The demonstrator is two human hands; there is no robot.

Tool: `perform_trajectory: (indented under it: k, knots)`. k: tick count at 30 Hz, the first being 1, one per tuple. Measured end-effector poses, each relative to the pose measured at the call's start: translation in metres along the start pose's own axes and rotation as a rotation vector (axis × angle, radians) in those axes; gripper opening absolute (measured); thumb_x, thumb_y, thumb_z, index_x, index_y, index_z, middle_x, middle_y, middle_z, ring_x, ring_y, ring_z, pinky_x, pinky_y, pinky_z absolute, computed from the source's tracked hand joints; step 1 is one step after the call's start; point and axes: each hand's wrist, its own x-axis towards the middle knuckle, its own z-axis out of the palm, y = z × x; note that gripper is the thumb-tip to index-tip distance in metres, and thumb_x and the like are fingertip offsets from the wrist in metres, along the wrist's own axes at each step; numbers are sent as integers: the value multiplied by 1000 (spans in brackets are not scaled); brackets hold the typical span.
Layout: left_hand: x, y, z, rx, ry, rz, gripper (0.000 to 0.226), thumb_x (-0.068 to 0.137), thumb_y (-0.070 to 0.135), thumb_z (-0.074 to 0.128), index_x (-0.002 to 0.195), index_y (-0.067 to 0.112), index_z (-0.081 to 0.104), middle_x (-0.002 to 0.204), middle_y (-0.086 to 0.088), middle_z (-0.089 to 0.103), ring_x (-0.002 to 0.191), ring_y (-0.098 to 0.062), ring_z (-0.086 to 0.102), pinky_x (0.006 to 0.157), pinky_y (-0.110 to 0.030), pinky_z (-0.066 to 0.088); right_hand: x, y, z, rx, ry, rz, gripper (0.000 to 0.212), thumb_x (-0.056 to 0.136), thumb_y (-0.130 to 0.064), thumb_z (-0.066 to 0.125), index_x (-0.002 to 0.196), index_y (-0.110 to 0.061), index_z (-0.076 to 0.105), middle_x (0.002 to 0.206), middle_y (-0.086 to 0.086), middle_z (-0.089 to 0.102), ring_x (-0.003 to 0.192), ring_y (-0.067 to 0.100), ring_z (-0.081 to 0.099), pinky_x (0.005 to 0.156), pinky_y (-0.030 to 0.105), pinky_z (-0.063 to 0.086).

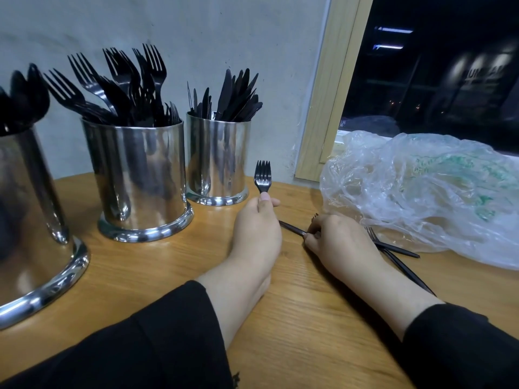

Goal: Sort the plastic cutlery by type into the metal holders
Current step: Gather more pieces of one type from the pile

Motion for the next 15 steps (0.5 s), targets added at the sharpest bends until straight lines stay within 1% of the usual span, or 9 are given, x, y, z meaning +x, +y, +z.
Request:
perform_trajectory:
  k: [2,4,7,9,11,12,15]
  knots:
    - [1,1,0,-32,37,1,35,108,45,37,90,31,65,74,1,51,55,-13,41,54,-30,34,0,0,1,59,-18,13,13,85,-35,65,88,-23,69,88,1,65,91,27,61,84,39,51]
    - [1,2,0,-72,75,4,36,107,48,39,87,31,64,69,3,50,50,-12,39,52,-29,33,0,0,2,107,-20,17,10,85,-31,66,86,-21,68,85,1,65,89,27,61,79,36,49]
    - [1,4,1,-107,89,41,35,107,46,40,88,28,63,56,10,49,46,-11,39,49,-28,34,-1,2,-5,238,73,31,10,90,-26,65,84,-18,67,82,1,66,83,25,60,68,33,40]
    - [1,4,1,-100,93,71,32,108,42,40,91,26,62,60,7,52,50,-12,43,52,-30,38,-2,2,-13,388,178,46,13,94,-27,64,83,-19,63,79,-2,66,77,21,58,64,31,33]
    - [0,4,1,-95,106,82,31,108,42,41,92,26,63,67,4,55,54,-13,45,58,-33,39,-8,-3,-19,527,235,17,18,95,-29,62,79,-22,59,72,-6,65,71,15,58,61,29,35]
    - [0,3,1,-92,118,81,31,108,42,42,91,27,63,70,4,56,56,-13,45,60,-34,40,-12,-7,-20,579,231,-12,21,95,-30,62,76,-23,58,68,-8,62,67,11,56,60,27,38]
    - [0,3,2,-94,123,80,32,107,45,42,89,29,64,70,4,54,56,-14,44,64,-38,39,-25,-24,-19,700,144,-79,26,96,-27,62,71,-22,57,58,-8,53,56,6,46,55,22,35]
